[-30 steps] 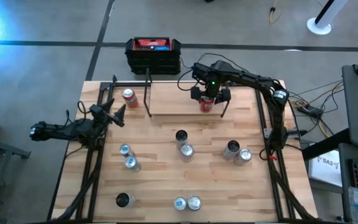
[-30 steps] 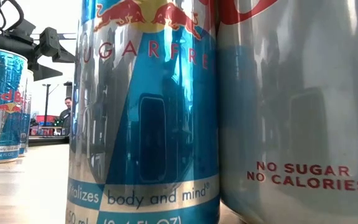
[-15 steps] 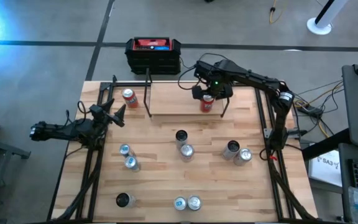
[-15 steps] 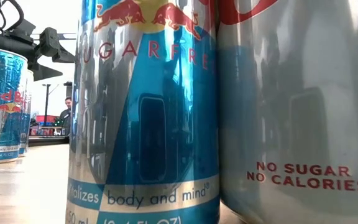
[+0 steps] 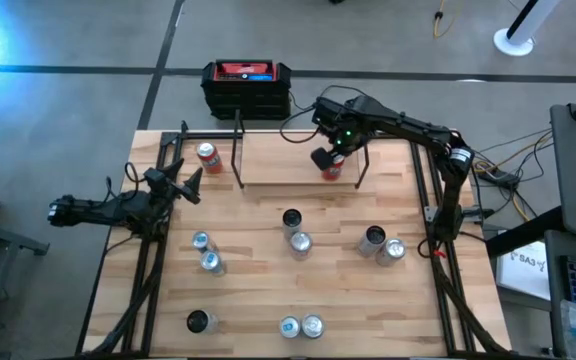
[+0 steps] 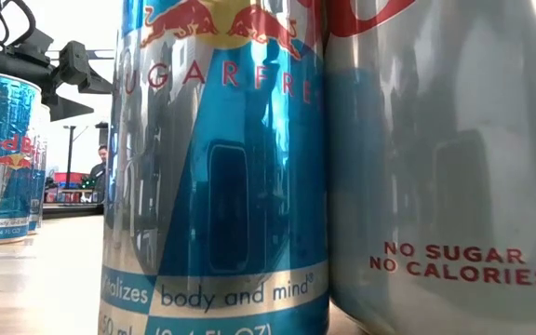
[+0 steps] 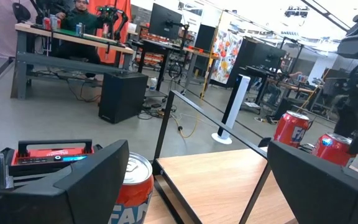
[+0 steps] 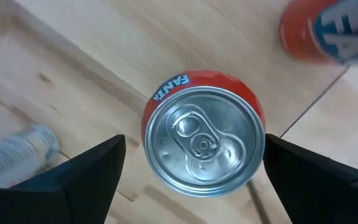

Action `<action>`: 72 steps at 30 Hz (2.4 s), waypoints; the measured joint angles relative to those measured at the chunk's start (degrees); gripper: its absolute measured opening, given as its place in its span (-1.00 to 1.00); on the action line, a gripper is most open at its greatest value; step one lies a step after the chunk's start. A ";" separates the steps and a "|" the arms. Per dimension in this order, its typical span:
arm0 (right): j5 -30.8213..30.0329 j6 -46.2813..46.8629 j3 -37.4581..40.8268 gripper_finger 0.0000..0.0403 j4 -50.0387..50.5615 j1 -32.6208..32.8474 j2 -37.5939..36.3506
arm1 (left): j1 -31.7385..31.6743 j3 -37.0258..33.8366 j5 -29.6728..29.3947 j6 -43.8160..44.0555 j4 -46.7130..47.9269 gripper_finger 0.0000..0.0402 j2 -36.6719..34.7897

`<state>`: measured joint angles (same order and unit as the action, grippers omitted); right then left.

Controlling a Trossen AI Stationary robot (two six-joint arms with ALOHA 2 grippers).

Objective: Place canned beverage on shelf
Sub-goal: Put the bottom red soda can on the shelf aligned with the other red soda can

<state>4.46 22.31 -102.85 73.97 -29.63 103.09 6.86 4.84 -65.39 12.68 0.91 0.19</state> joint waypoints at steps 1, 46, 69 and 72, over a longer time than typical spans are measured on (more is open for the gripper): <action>-0.04 -1.75 0.00 0.78 -0.02 0.01 0.01 | 0.00 0.00 0.00 0.00 -0.02 0.84 -0.02; -4.54 23.67 1.27 0.60 1.34 0.63 0.11 | 0.00 0.00 0.00 0.00 0.00 0.84 -0.01; -8.69 20.41 1.27 0.90 -2.67 1.22 0.11 | 0.00 0.00 0.00 0.00 0.00 0.84 -0.02; -10.50 21.61 1.27 0.90 -3.70 1.22 0.12 | 0.01 0.00 0.00 0.00 -0.01 0.84 -0.01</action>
<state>-6.04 43.93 -101.58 70.27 -28.40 103.20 6.86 4.84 -65.39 12.69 0.90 0.17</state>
